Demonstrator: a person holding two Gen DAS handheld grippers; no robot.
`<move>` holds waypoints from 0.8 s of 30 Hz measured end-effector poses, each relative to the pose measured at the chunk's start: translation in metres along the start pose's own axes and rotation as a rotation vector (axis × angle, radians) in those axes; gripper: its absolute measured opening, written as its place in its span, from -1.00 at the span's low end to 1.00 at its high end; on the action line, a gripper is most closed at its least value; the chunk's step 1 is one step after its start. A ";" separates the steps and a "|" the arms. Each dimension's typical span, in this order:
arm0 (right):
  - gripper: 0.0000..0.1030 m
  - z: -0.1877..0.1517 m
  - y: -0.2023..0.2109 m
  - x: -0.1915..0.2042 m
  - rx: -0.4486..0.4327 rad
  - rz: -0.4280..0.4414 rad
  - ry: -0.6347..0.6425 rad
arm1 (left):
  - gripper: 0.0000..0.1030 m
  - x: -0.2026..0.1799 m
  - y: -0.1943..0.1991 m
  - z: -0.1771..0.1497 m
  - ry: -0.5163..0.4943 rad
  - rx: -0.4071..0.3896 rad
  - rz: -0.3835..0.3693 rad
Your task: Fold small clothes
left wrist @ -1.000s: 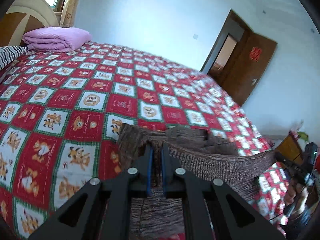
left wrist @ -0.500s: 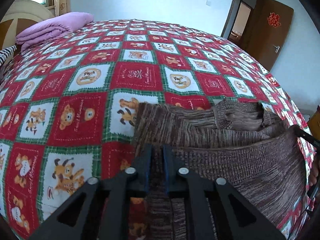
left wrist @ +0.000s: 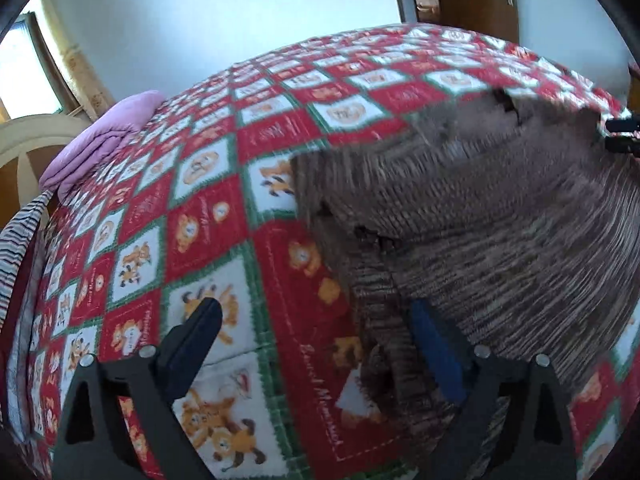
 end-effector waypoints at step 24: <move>0.31 0.029 0.001 -0.036 -0.071 -0.150 -0.063 | 1.00 0.058 -0.017 0.025 0.226 0.025 0.137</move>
Point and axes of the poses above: each gripper's, at about its wrist camera, not at the fingertips, and y roughly against the way its jaws point, x to its left, z to its top, the point moved 2 cm from there along -y, roughly the way its jaws point, and after that the axes turned 4 degrees about x, right-handed, at the moved point
